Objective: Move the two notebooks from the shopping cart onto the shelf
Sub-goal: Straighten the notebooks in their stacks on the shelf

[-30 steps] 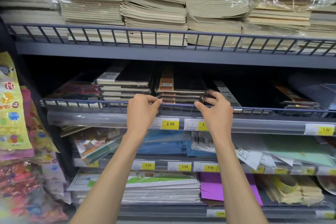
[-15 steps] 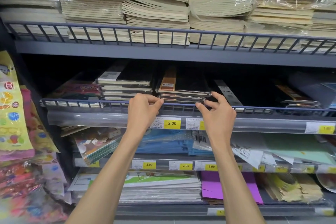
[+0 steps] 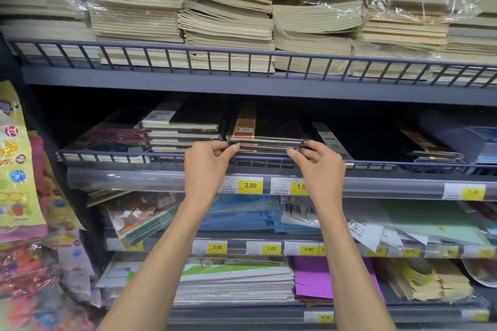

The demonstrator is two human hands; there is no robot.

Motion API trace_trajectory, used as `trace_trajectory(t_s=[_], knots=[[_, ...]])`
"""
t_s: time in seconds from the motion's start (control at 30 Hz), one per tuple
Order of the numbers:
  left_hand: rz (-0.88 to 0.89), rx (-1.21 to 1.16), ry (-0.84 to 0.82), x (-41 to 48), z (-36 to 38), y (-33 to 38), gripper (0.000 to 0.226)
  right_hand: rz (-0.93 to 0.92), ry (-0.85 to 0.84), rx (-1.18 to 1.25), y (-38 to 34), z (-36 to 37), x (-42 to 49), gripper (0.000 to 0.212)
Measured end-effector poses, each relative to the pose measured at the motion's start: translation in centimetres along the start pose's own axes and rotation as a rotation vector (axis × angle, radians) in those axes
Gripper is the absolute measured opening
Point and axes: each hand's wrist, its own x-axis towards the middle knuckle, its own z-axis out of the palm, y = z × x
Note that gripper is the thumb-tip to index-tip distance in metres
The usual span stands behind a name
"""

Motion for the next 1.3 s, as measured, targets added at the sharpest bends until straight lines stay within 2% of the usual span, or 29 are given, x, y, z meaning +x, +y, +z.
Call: trace_trajectory(t_s=[0.37,0.57,0.83,1.07,1.3], knots=[[0.089,0.16,0.031,0.8,0.8,0.0,0.017,-0.069,0.031,-0.165,0.2,0.7,1.6,0.041],[0.053,0.192,-0.081,1.9,0.1,-0.1,0.016,-0.076,-0.009,-0.18,0.4,0.4,1.6,0.046],[0.025,0.212,-0.082,1.8,0.4,-0.3,0.02,-0.091,-0.029,-0.202,0.1,0.3,1.3,0.049],[0.057,0.208,-0.07,1.7,0.4,-0.2,0.018,-0.098,-0.013,-0.126,0.0,0.5,0.9,0.046],[0.099,0.139,0.04,0.6,0.4,-0.4,0.029,-0.072,0.011,-0.032,-0.5,0.5,0.7,0.044]])
